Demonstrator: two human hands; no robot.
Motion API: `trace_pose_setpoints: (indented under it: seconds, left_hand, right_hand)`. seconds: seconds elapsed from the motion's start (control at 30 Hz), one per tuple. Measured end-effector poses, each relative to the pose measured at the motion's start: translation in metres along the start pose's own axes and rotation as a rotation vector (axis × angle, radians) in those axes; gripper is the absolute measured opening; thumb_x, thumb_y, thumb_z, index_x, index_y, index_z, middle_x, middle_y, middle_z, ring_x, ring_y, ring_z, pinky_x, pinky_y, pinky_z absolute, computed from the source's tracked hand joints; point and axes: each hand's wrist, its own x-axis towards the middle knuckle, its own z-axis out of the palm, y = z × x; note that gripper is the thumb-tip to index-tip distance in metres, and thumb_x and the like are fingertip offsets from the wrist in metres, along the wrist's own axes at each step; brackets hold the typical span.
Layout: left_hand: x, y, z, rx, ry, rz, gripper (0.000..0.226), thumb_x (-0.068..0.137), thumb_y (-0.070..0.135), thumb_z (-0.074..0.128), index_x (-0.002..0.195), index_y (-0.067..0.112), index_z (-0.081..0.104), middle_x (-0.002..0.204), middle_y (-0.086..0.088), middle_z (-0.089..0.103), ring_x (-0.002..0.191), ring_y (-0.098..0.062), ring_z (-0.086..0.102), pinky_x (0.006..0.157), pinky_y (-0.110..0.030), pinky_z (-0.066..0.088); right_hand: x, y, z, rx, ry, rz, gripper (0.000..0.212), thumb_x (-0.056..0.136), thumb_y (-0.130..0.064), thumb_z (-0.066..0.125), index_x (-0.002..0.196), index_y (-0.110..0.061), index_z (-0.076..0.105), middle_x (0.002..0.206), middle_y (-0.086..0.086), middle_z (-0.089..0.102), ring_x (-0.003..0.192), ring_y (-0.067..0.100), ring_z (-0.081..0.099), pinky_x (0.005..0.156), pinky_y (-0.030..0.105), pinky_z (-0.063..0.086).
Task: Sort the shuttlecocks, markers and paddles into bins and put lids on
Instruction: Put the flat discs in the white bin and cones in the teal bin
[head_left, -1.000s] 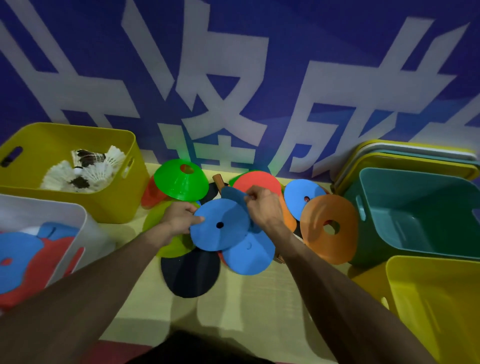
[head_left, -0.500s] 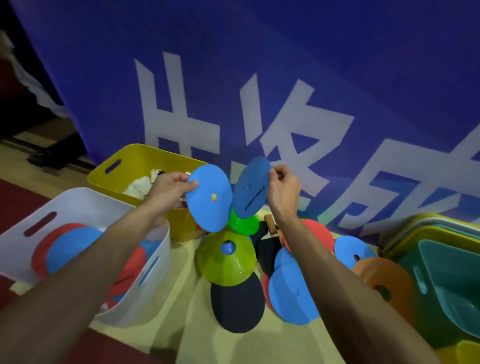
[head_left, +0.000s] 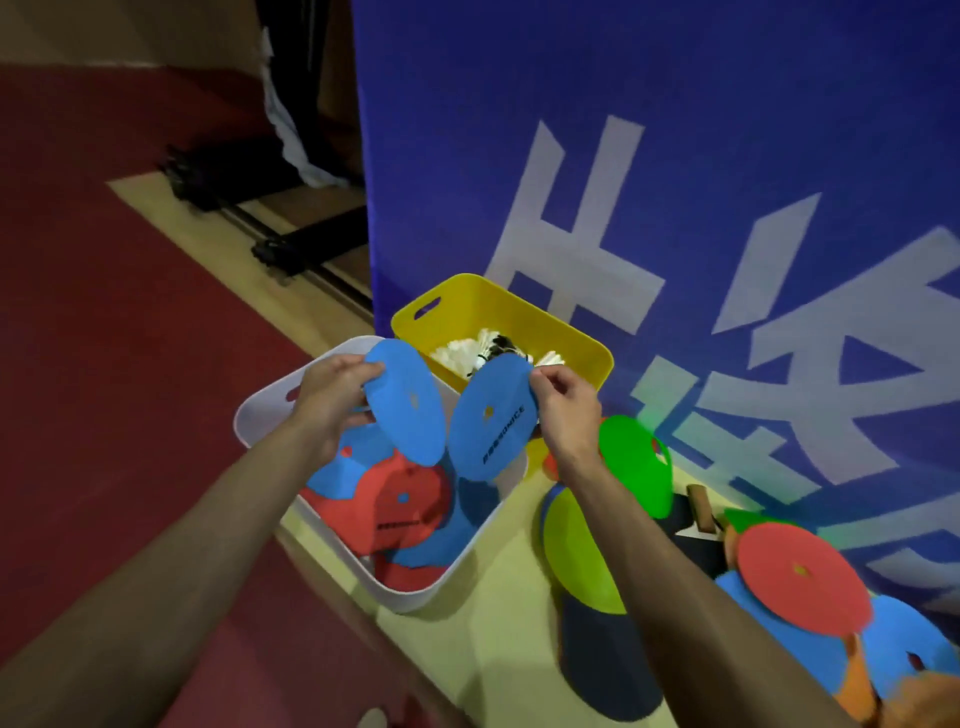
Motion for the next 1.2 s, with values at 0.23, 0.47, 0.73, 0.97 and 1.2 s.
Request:
trace_pose_setpoints:
  seconds: [0.23, 0.47, 0.73, 0.97, 1.2]
  left_hand:
    - [0.032, -0.028, -0.044, 0.408, -0.044, 0.018, 0.011, 0.083, 0.006, 0.062, 0.074, 0.01, 0.059, 0.08, -0.009, 0.055, 0.066, -0.018, 0.052, 0.056, -0.026, 0.042]
    - [0.067, -0.045, -0.054, 0.763, -0.046, 0.086, 0.016, 0.082, 0.005, 0.056, 0.084, 0.02, 0.062, 0.111, -0.004, 0.067, 0.102, -0.023, 0.061, 0.087, -0.039, 0.052]
    - [0.048, -0.054, -0.022, 0.953, -0.127, 0.227, 0.027, 0.083, 0.004, 0.057, 0.109, 0.01, 0.061, 0.109, -0.01, 0.063, 0.102, -0.028, 0.06, 0.088, -0.037, 0.048]
    - [0.005, -0.048, 0.057, 0.753, -0.319, 0.311, 0.025, 0.085, -0.004, 0.051, 0.099, 0.013, 0.064, 0.094, -0.005, 0.062, 0.09, -0.02, 0.06, 0.085, -0.023, 0.049]
    - [-0.042, -0.053, 0.14, 0.689, -0.495, 0.478, 0.017, 0.089, 0.003, 0.057, 0.094, 0.017, 0.066, 0.085, 0.009, 0.062, 0.08, -0.007, 0.059, 0.068, -0.003, 0.042]
  right_hand:
    - [-0.012, 0.015, 0.048, -0.226, -0.322, 0.075, 0.011, 0.092, -0.012, 0.058, 0.091, -0.004, 0.065, 0.066, 0.004, 0.063, 0.052, 0.022, 0.066, 0.054, 0.044, 0.059]
    - [-0.014, 0.023, 0.072, -0.39, -0.458, 0.215, 0.009, 0.089, -0.005, 0.055, 0.091, -0.007, 0.063, 0.072, 0.008, 0.072, 0.063, 0.022, 0.071, 0.072, 0.039, 0.06]
    - [-0.013, 0.045, 0.042, -0.692, -0.349, 0.043, 0.021, 0.082, -0.007, 0.047, 0.088, -0.006, 0.067, 0.087, 0.017, 0.071, 0.077, 0.035, 0.069, 0.07, 0.047, 0.059]
    - [-0.024, 0.059, -0.012, -0.661, -0.181, -0.045, 0.022, 0.082, -0.015, 0.053, 0.094, -0.014, 0.071, 0.099, 0.012, 0.071, 0.093, 0.032, 0.065, 0.08, 0.039, 0.054]
    - [-0.035, 0.078, -0.093, -0.62, -0.066, 0.011, 0.022, 0.084, -0.014, 0.053, 0.096, -0.014, 0.071, 0.102, 0.011, 0.071, 0.097, 0.031, 0.064, 0.079, 0.038, 0.053]
